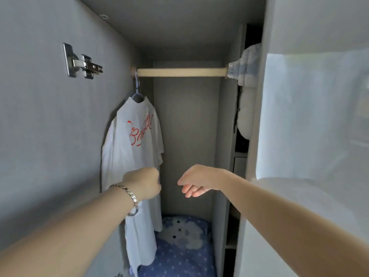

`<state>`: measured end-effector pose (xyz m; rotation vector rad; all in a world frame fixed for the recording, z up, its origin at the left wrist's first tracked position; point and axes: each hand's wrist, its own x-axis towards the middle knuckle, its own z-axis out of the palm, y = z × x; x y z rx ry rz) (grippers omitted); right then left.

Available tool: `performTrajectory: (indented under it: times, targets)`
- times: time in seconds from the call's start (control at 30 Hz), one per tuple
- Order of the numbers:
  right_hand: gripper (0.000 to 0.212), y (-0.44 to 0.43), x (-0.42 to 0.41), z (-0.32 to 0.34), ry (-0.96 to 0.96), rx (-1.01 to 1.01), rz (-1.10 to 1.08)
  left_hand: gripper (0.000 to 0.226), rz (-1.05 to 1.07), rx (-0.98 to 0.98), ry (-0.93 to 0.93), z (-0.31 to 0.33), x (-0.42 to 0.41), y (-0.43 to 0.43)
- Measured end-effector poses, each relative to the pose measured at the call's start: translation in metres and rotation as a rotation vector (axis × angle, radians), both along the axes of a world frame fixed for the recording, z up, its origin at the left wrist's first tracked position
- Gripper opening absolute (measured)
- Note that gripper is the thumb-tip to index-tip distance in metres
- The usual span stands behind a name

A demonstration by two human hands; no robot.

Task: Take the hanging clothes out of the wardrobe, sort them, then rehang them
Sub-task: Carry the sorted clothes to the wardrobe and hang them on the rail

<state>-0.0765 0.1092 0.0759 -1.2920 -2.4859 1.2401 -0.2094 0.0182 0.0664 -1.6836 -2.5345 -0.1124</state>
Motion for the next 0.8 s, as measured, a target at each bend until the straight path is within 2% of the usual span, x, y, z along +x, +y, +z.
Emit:
performTrajectory:
  times: [0.2,0.43,0.7,0.8]
  targets:
    - [0.025,-0.072,0.134,-0.056,-0.075,-0.071,-0.258,0.022,-0.331,-0.102,-0.025,-0.043,0.104,-0.01]
    - [0.033,-0.178,0.354,-0.137,-0.178,-0.042,-0.735,0.013,-0.776,-0.17,-0.042,-0.091,0.292,-0.03]
    - [0.035,-0.385,0.595,-0.213,-0.319,-0.189,-1.314,0.02,-1.254,-0.347,-0.039,-0.166,0.559,-0.132]
    - [0.036,-0.472,0.673,-0.236,-0.389,-0.204,-1.489,0.016,-1.416,-0.417,-0.048,-0.19,0.656,-0.184]
